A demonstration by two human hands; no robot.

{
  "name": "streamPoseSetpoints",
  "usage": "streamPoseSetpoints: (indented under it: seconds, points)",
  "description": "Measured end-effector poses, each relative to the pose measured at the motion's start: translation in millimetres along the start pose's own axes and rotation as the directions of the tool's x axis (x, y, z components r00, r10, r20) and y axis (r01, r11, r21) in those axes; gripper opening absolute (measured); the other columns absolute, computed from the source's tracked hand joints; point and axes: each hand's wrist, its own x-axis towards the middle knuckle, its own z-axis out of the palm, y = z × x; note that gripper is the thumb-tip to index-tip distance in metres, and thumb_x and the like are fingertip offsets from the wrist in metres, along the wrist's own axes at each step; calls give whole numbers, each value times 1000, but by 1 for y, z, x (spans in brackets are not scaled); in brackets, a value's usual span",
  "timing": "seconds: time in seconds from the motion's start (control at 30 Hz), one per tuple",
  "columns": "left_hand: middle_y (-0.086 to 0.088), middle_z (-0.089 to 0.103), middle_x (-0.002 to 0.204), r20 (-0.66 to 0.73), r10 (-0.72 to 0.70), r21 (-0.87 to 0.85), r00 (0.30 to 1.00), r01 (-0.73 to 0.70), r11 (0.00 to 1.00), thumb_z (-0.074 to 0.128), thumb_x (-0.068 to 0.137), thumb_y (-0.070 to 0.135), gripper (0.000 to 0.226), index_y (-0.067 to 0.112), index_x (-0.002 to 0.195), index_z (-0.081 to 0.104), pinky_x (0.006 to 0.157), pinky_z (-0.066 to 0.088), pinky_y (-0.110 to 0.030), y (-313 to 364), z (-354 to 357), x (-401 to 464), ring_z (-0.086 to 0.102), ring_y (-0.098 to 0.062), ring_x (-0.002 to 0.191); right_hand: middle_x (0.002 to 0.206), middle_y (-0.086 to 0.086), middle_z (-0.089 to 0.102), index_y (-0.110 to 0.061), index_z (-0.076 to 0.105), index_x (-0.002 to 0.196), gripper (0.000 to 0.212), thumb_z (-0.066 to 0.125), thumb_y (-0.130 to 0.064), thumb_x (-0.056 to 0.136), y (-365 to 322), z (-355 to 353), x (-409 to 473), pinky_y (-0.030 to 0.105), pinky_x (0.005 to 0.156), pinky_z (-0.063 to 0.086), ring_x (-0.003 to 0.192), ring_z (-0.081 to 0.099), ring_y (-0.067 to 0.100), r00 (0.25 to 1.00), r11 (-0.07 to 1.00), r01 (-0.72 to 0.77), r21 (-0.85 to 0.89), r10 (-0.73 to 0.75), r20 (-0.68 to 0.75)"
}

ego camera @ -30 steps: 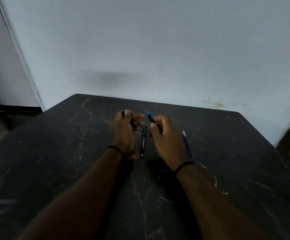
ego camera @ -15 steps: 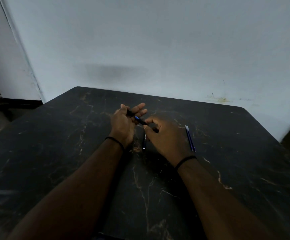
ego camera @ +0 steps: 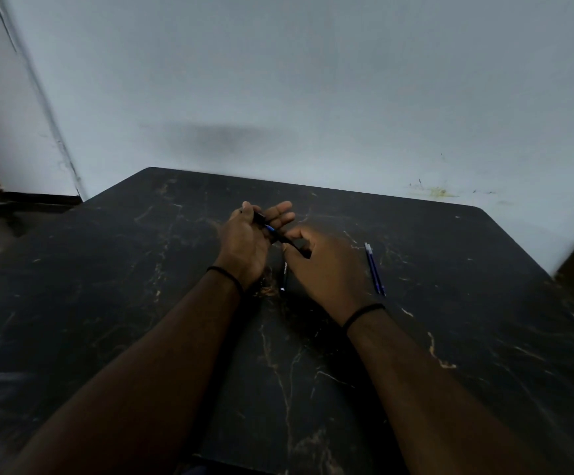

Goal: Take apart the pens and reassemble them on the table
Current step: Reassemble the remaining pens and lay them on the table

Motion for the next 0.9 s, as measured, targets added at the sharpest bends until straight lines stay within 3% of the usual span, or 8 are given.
streamPoseSetpoints:
  seconds: [0.3,0.43,0.6,0.67,0.8,0.9]
  points:
    - [-28,65,115,94,-17,22,995,15,1000,19,107,32,36,13,87,43,67,58,-36,4,6,-8,68,-36,100,88,-9,70,-30,67,103,15,59,-37,93,-1,-1,1,30,70,53,77,62,8,1000,1000,-19,-10,19,-7]
    - [-22,70,105,102,-33,168,994,16,986,32,105,30,34,12,82,50,65,57,-34,3,11,-12,71,-25,81,89,-13,67,-29,67,108,16,64,-30,93,-2,-4,0,18,65,44,80,61,5,997,999,-37,28,39,-63]
    - [-7,66,80,-10,67,387,998,-58,920,50,99,33,31,10,88,67,62,45,-30,-1,4,-7,57,-15,65,93,-9,69,-28,64,105,18,68,-22,88,1,-4,2,37,76,56,85,64,12,989,996,-67,58,74,-125]
    - [-5,68,83,-32,57,394,998,-40,918,50,99,29,29,5,98,68,64,44,-28,0,2,-6,58,-11,66,100,-8,67,-27,62,111,29,68,-14,86,2,-4,2,33,78,55,90,64,12,989,992,-80,97,92,-119]
    - [-10,71,96,-73,35,361,997,-7,933,47,101,26,34,-1,115,62,66,50,-26,3,1,-6,66,-12,75,103,-8,63,-21,60,110,35,68,-4,81,4,-6,3,9,67,42,90,59,7,989,985,-73,154,92,-119]
    - [-14,70,102,-88,25,319,996,4,948,43,102,23,31,-1,117,58,68,53,-27,5,0,-7,67,-19,83,94,-7,67,-19,67,98,16,68,-9,85,8,-4,5,18,69,51,85,62,9,981,979,-108,172,133,-143]
